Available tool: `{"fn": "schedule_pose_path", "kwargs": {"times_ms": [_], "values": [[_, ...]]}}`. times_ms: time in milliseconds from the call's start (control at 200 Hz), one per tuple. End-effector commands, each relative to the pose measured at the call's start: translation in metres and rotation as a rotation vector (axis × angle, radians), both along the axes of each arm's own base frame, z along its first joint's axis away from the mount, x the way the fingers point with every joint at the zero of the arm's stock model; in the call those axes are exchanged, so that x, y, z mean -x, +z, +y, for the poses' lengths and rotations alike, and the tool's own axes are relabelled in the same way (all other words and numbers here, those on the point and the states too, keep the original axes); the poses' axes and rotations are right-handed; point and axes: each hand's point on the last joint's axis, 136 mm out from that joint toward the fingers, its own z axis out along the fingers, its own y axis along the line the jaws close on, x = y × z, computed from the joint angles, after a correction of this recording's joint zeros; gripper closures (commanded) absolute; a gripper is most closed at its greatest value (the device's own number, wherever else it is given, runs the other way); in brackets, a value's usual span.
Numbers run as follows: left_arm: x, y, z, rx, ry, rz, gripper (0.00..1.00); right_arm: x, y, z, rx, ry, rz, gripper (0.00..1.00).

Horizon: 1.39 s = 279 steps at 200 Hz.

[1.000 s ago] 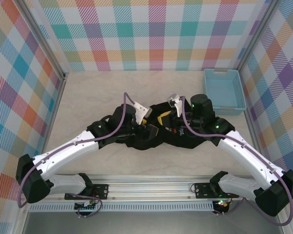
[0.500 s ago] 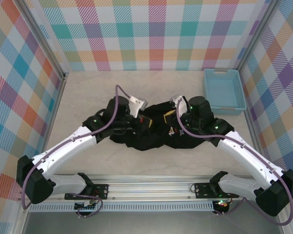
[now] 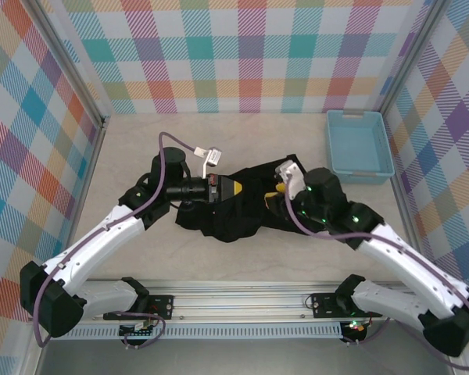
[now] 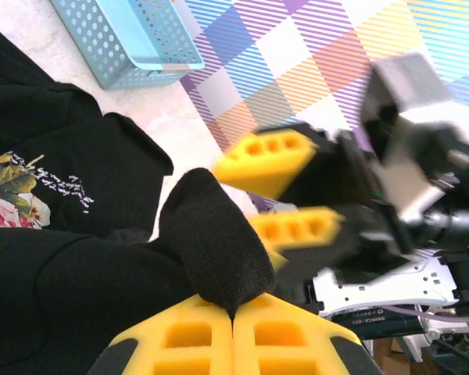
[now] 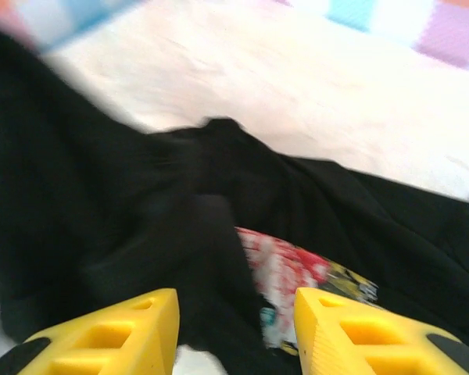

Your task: Fold the inside-out t-shirt

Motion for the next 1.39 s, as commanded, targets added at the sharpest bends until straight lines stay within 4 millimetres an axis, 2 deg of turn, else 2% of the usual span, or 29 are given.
{"fn": "schedule_pose_path", "kwargs": {"times_ms": [0,90,200,375,455,500,540,630,685,780,920,1050,1270,1285,1390], "values": [[-0.003,0.007,0.003,0.014,0.021,-0.017,1.0,0.041,0.013,0.036,-0.137,0.273,0.035,0.63],[-0.004,0.007,0.003,0.009,0.025,-0.02,1.0,0.04,0.001,0.052,-0.146,0.302,0.117,0.68],[-0.004,0.007,0.004,0.01,0.023,-0.025,1.0,0.017,-0.009,0.06,-0.158,0.2,0.17,0.71],[-0.001,0.007,0.003,0.016,0.009,-0.029,1.0,-0.007,-0.028,0.065,-0.123,0.081,0.246,0.59],[0.001,0.009,0.003,0.025,0.001,-0.034,1.0,-0.014,-0.034,0.065,-0.112,0.051,0.254,0.58],[0.001,0.009,0.003,0.027,-0.002,-0.034,1.0,-0.017,-0.036,0.066,-0.111,0.043,0.253,0.62],[0.002,0.01,0.003,0.028,-0.003,-0.039,1.0,-0.019,-0.037,0.066,-0.116,0.033,0.251,0.72],[0.002,0.008,0.005,0.013,0.009,-0.046,1.0,-0.02,-0.033,0.065,-0.13,0.029,0.232,0.92],[-0.001,0.005,0.009,-0.005,0.032,-0.05,1.0,-0.019,-0.028,0.06,-0.134,0.027,0.217,1.0],[-0.01,-0.003,0.02,-0.057,0.114,-0.055,1.0,-0.012,-0.019,0.05,-0.156,0.056,0.214,1.0],[-0.028,-0.02,0.041,-0.129,0.249,-0.04,1.0,0.008,0.005,0.032,-0.249,0.161,0.221,1.0],[-0.038,-0.032,0.052,-0.171,0.31,-0.033,1.0,0.022,0.024,0.022,-0.318,0.236,0.217,1.0],[-0.047,-0.052,0.064,-0.235,0.372,-0.029,1.0,0.025,0.049,0.012,-0.454,0.298,0.213,1.0],[-0.045,-0.059,0.066,-0.258,0.374,-0.007,1.0,0.025,0.051,0.011,-0.463,0.302,0.213,1.0],[-0.046,-0.068,0.07,-0.287,0.383,-0.01,1.0,0.022,0.056,0.008,-0.522,0.313,0.231,1.0]]}}
